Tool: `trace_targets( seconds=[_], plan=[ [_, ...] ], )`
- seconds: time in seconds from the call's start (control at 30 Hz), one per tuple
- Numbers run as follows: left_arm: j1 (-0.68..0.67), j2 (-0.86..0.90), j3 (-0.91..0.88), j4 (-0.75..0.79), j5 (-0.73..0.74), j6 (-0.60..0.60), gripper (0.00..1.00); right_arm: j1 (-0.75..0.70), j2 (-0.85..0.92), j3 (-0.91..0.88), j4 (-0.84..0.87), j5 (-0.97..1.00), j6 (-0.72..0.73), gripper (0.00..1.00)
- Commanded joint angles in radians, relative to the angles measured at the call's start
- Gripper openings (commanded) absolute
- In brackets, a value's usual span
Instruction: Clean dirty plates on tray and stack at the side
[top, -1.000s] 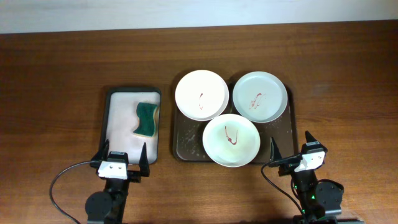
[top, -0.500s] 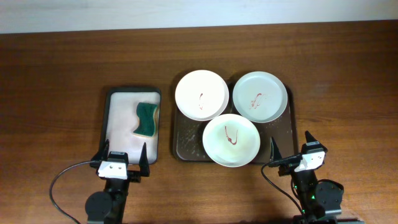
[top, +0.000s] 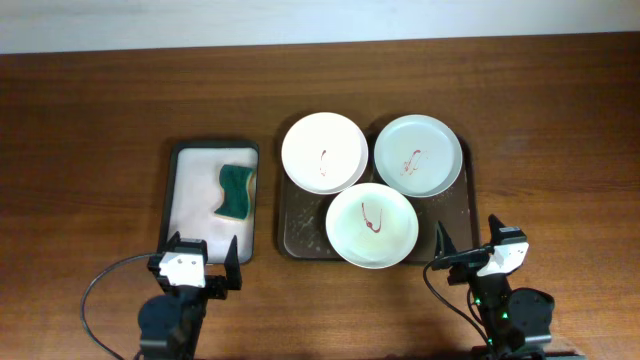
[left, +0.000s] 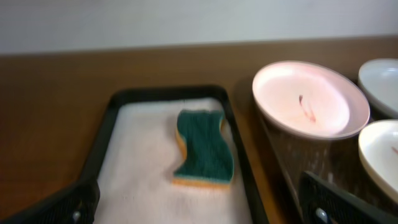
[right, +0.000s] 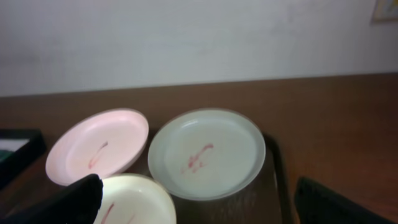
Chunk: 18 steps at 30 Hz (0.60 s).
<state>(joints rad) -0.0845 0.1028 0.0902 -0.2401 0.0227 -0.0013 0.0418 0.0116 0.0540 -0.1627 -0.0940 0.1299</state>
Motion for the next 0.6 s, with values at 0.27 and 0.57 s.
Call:
trace_targets(
  seconds=[0.27,0.57],
  plan=[
    [0.004,0.694,0.608,-0.295,0.008,-0.013,0.99,-0.004,0.376,0.412,-0.263,-0.006,0.022,0.99],
    [0.005,1.263,1.057,-0.636,0.051,-0.006,1.00,-0.004,1.073,1.029,-0.751,-0.016,-0.012,0.99]
  ],
)
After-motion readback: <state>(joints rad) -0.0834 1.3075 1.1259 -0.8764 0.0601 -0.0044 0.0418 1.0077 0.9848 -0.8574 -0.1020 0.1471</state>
